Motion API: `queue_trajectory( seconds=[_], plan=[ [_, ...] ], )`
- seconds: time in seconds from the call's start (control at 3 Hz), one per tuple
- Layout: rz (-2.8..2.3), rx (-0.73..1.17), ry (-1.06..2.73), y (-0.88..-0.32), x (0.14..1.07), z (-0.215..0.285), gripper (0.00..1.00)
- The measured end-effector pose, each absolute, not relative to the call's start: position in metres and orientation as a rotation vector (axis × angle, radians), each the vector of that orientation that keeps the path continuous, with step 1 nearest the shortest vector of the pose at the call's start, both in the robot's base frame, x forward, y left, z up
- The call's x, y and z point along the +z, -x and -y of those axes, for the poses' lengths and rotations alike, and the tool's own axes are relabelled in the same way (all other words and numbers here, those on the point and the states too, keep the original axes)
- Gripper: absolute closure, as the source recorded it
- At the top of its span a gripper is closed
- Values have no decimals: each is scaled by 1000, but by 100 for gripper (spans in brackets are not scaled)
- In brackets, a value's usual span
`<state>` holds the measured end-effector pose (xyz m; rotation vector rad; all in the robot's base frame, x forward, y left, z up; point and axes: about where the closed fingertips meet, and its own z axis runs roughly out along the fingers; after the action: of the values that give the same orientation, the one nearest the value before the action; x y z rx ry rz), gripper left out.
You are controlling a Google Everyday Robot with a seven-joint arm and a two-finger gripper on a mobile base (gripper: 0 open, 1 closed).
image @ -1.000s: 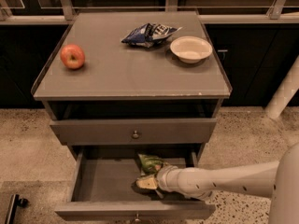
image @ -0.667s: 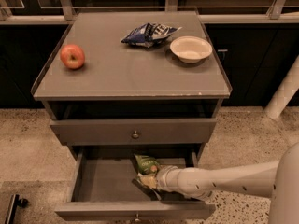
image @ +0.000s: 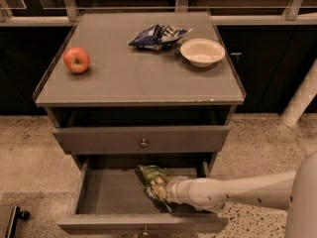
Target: Pick green jalapeno chip bag from middle drawer and place on counter
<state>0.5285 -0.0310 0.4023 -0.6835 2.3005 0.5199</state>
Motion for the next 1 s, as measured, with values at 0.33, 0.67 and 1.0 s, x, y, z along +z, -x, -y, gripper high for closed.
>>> queue_trajectory(
  seconds=[0.33,0.67,1.0],
  plan=[
    [-2300,520,684,-528,402,31,100],
    [-2287,571,694,-526,416,36,100],
    [-2167,629,703,-551,471,52,100]
  ],
)
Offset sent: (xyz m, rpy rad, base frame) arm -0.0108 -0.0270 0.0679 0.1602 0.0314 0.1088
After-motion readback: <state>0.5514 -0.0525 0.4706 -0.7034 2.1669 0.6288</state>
